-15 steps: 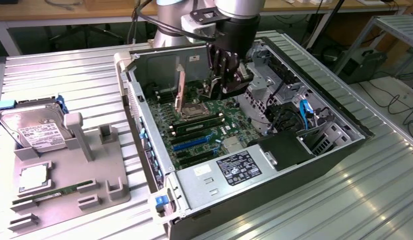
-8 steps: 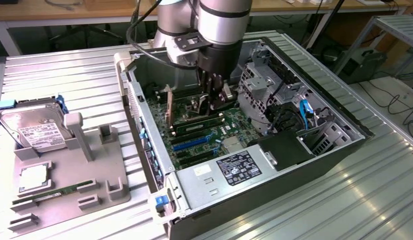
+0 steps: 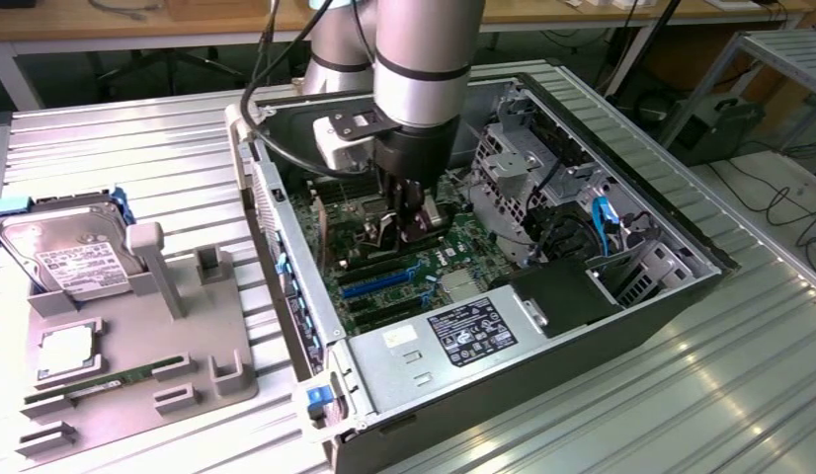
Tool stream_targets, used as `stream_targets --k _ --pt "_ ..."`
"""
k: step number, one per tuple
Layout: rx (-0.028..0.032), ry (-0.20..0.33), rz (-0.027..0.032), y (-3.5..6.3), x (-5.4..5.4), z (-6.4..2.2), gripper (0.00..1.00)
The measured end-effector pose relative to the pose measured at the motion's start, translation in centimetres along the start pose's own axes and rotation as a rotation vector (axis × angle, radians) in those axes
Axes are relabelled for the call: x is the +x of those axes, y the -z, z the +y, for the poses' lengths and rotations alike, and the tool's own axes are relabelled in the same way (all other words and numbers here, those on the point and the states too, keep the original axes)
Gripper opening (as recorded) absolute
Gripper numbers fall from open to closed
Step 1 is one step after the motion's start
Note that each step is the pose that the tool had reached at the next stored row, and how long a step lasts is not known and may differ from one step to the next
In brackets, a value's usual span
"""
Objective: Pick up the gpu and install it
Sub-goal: 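Insert the gpu into the slot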
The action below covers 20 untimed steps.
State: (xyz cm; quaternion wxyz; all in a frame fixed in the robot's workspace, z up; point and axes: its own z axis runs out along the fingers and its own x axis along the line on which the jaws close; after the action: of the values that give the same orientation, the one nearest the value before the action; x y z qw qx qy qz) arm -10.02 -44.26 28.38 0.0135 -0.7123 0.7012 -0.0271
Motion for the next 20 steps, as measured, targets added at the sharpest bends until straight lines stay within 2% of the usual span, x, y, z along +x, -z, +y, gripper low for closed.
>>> stream_targets --k 1,2,4,5,7,9,12,14,20 --pt "0.0006 0.000 0.0000 -0.14 0.0 0.01 0.28" --pt "0.0048 0.000 0.0001 -0.32 0.0 0.03 0.28" --pt "0.0062 0.001 -0.0053 -0.54 0.0 0.16 0.28" --pt "0.0066 0.002 -0.0053 -0.71 0.0 0.19 0.28" --pt "0.0070 0.002 -0.0057 -1.02 0.3 0.27 0.28" --pt "0.0071 0.002 -0.0063 -1.51 0.4 0.79 0.28" --pt "0.0070 0.002 -0.0063 -2.46 0.6 1.05 0.28" --pt "0.0071 0.002 -0.0070 -2.67 0.6 1.42 0.28" --pt "0.0070 0.002 -0.0073 -3.94 0.6 1.68 0.28"
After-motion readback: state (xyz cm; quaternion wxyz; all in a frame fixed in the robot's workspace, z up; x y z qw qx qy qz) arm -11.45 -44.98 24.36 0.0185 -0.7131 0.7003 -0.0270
